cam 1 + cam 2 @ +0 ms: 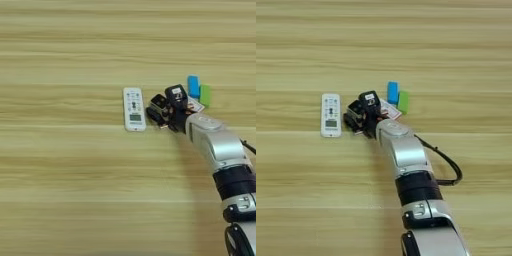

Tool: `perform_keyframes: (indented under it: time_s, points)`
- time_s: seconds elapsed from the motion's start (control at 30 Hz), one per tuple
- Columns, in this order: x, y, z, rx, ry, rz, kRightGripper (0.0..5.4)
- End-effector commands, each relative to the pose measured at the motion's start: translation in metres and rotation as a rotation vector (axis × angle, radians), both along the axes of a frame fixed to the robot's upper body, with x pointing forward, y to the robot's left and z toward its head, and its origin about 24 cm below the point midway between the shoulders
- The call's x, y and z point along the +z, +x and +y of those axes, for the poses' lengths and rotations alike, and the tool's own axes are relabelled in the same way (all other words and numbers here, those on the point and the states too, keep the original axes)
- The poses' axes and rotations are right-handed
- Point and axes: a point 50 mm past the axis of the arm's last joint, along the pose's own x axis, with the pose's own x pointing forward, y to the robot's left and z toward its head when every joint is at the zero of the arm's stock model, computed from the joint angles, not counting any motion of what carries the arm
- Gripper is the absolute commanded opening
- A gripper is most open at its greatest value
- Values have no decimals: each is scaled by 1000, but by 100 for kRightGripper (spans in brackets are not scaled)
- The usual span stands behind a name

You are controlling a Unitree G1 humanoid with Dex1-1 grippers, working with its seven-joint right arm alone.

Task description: Move the objects on the table

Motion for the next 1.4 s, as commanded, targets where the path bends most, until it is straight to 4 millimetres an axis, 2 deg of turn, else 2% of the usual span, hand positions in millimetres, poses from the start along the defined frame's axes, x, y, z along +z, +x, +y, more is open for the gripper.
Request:
perform_keyframes:
  time_s: [0.03, 0.27, 1.4]
  points:
    - [25, 13, -2, -2, -15, -98, 323]
    - [25, 13, -2, -1, -15, -99, 249]
    - [27, 13, -1, -1, -7, -110, 248]
